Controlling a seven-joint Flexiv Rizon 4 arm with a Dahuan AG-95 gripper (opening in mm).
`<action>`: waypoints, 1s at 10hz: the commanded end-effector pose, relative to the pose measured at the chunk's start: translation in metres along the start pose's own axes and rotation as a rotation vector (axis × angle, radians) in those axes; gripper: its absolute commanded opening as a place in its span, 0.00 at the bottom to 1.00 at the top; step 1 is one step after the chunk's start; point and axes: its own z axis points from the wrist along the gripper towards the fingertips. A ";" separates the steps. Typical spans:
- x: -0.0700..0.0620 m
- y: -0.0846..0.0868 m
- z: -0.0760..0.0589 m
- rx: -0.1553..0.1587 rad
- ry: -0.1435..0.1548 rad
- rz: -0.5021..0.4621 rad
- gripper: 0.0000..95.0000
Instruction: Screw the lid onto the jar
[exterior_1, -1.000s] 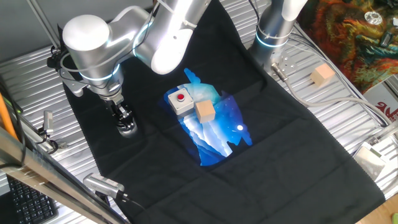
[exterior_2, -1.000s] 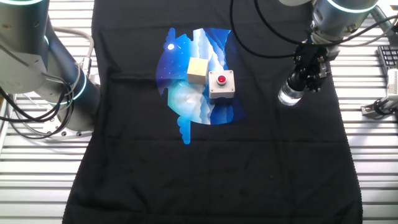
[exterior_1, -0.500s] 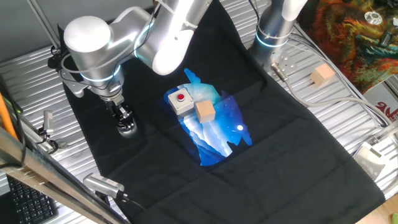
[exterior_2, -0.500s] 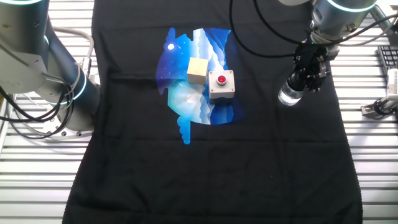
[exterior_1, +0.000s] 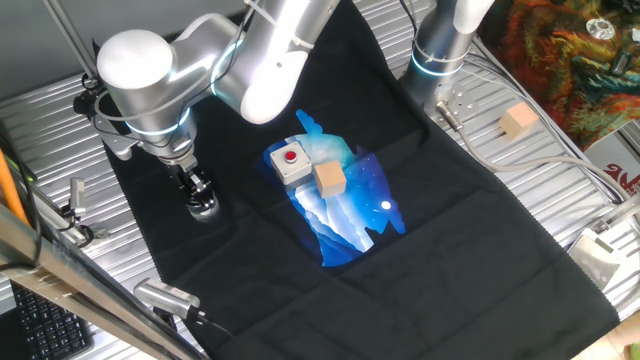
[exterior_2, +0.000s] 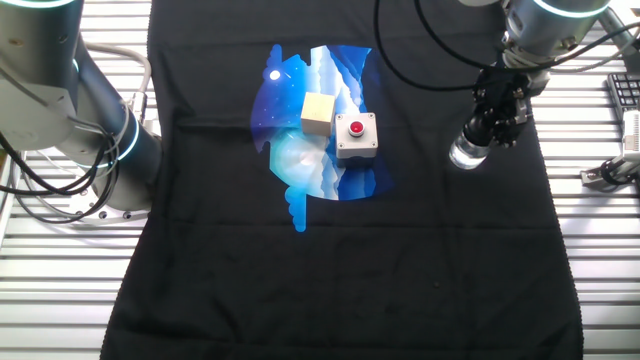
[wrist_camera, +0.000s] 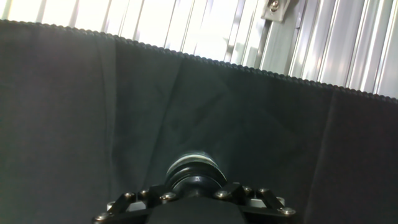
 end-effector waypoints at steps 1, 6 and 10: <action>0.000 0.000 0.000 0.008 0.004 0.000 0.00; -0.003 0.001 -0.005 0.016 0.015 0.005 0.00; -0.003 0.000 -0.004 0.017 0.016 0.002 0.00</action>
